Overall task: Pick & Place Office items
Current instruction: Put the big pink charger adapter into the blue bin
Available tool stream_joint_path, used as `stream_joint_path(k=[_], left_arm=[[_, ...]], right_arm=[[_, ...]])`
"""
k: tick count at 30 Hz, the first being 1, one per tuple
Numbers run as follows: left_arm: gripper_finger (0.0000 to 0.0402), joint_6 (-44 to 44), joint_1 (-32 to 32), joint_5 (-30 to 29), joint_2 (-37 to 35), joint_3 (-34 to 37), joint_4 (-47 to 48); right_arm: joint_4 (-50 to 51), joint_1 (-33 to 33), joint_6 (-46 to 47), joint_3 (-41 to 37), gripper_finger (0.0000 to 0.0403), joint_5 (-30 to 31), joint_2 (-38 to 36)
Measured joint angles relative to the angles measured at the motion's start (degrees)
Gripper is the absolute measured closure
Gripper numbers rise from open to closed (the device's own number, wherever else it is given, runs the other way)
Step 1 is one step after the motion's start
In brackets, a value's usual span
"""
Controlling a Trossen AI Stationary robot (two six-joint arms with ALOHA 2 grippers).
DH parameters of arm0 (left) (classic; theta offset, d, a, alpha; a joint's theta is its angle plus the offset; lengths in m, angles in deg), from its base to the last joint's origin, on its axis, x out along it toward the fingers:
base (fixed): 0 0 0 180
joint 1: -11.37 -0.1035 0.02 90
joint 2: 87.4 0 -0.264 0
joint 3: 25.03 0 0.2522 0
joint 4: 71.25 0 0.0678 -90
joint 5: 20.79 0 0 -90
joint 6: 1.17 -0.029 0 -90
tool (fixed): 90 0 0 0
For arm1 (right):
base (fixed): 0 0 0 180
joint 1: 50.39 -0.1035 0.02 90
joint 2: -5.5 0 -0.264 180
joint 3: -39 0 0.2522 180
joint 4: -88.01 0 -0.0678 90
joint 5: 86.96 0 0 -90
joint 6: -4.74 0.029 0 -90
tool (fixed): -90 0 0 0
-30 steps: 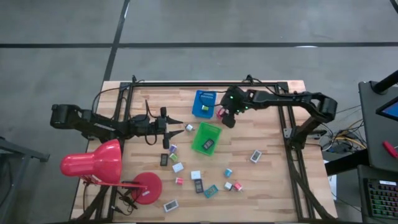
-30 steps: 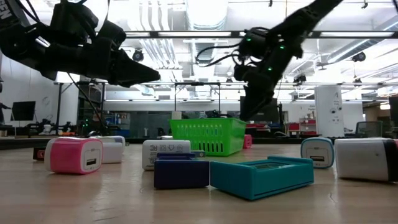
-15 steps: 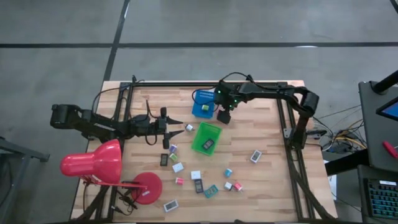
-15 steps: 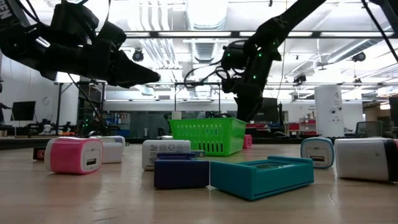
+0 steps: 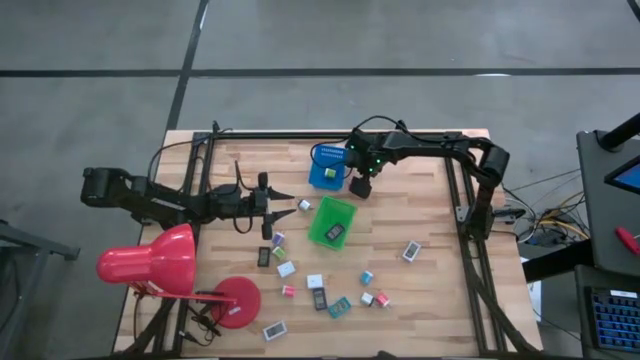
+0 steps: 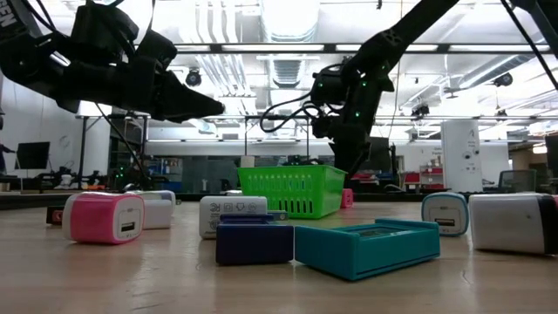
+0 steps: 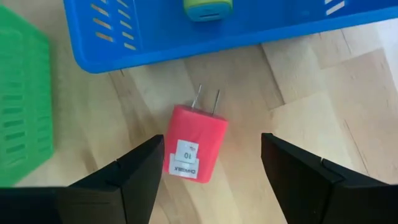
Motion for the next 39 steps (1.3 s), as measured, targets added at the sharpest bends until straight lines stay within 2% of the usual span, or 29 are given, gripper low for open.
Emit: stream_joint_path(k=[25,34,39], left_arm=[[0.022,0.2,0.0,0.0,0.0,0.0,0.0],[0.022,0.2,0.0,0.0,0.0,0.0,0.0],[0.022,0.2,0.0,0.0,0.0,0.0,0.0]], right_arm=[[-7.0,-0.8,0.4,-5.2,0.0147,-0.4,0.1],[-12.3,-1.0,0.1,-8.1,0.018,-0.3,0.1],[-13.3,-1.0,-0.1,-9.1,0.0227,0.0,0.1]])
